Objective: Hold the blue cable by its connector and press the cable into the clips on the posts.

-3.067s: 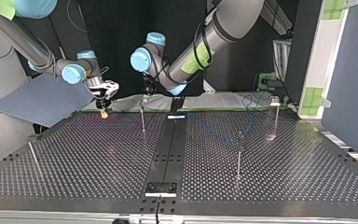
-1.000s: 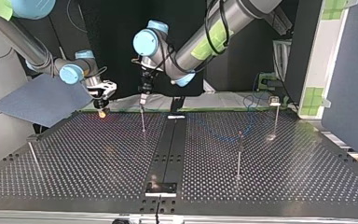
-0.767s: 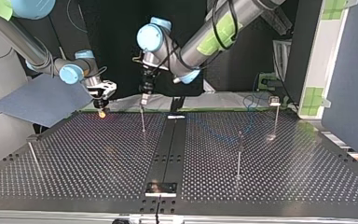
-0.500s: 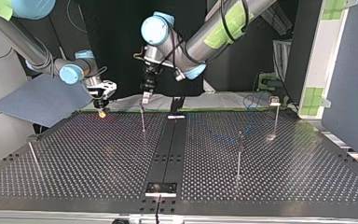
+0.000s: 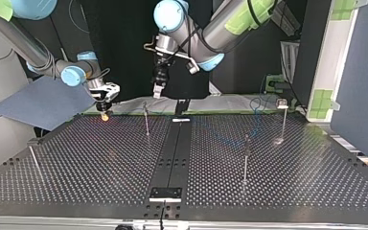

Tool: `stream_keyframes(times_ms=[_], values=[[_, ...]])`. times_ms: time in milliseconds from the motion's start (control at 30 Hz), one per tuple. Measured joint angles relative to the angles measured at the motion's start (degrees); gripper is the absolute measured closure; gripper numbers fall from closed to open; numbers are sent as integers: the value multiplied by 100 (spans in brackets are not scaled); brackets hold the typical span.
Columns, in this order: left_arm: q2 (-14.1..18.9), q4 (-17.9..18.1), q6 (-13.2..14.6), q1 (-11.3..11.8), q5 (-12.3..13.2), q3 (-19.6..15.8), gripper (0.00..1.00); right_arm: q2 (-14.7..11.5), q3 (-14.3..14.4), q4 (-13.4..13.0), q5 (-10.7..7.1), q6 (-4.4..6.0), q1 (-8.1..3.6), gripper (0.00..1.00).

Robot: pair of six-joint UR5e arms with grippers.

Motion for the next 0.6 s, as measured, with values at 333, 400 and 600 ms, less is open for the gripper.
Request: stream_keyframes(times_ms=[333, 400, 600], values=[[556, 224, -212, 8, 6, -556, 0, -1, -2, 9, 0, -4, -1, 100], [651, 221, -217, -1, -2, -653, 0, -2, -2, 18, 2, -11, -2, 100], [978, 208, -228, -10, 1, -980, 0, -3, -4, 30, 18, -27, -5, 100]])
